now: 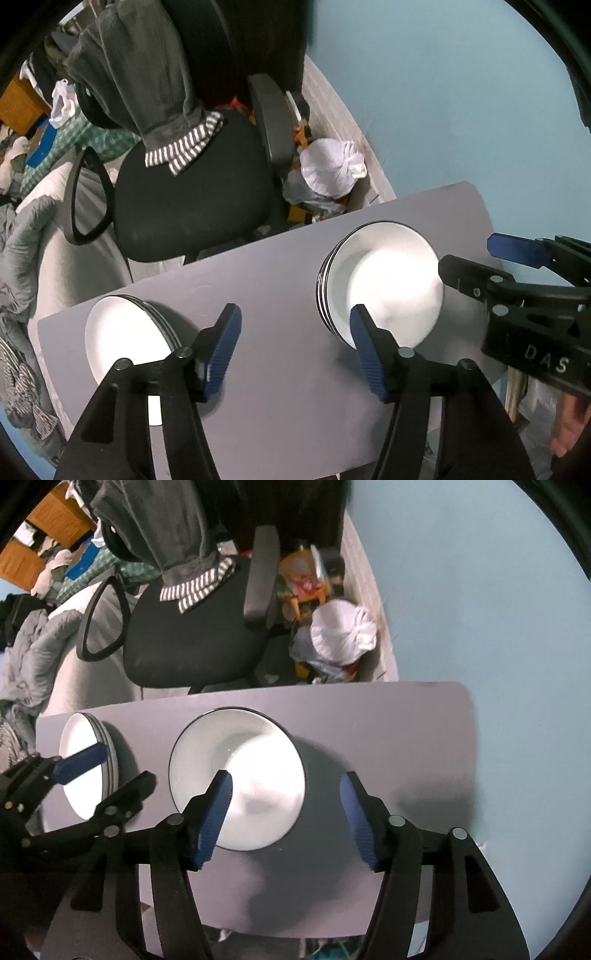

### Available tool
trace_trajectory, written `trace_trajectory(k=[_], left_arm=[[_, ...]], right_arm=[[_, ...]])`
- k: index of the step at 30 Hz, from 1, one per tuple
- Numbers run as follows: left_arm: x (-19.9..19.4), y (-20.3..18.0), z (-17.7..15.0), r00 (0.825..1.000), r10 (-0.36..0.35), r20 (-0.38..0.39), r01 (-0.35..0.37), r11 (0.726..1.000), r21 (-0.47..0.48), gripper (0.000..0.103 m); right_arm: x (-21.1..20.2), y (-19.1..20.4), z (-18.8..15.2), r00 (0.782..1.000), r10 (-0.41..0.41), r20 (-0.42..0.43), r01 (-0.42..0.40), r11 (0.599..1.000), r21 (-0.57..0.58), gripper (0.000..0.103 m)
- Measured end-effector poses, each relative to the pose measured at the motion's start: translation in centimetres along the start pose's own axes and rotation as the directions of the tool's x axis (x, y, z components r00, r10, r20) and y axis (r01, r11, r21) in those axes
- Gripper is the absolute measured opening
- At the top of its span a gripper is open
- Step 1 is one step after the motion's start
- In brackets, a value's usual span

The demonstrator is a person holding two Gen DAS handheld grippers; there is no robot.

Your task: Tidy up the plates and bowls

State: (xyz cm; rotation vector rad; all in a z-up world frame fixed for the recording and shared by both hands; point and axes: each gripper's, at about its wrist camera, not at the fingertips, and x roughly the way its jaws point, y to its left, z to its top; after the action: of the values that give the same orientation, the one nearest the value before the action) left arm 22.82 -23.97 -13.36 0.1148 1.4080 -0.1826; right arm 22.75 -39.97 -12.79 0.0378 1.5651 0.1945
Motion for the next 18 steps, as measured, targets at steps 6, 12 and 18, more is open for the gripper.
trace_trajectory(k=[6, 12, 18], left_arm=[[-2.1, 0.5, -0.4, 0.999, -0.020, 0.029, 0.020, 1.000, 0.002, 0.063], [-2.9, 1.0, -0.9, 0.999, -0.035, 0.032, 0.035, 0.999, 0.000, 0.063], [-3.6, 1.4, -1.2, 0.999, -0.044, 0.031, 0.044, 0.999, -0.002, 0.063]], right_arm=[[-2.2, 0.3, -0.5, 0.999, -0.011, 0.052, 0.011, 1.000, -0.010, 0.066], [-3.6, 0.4, -1.1, 0.997, -0.014, 0.076, 0.015, 1.000, -0.016, 0.066], [-4.2, -0.1, -1.8, 0.996, -0.022, 0.089, 0.024, 0.999, -0.021, 0.067]])
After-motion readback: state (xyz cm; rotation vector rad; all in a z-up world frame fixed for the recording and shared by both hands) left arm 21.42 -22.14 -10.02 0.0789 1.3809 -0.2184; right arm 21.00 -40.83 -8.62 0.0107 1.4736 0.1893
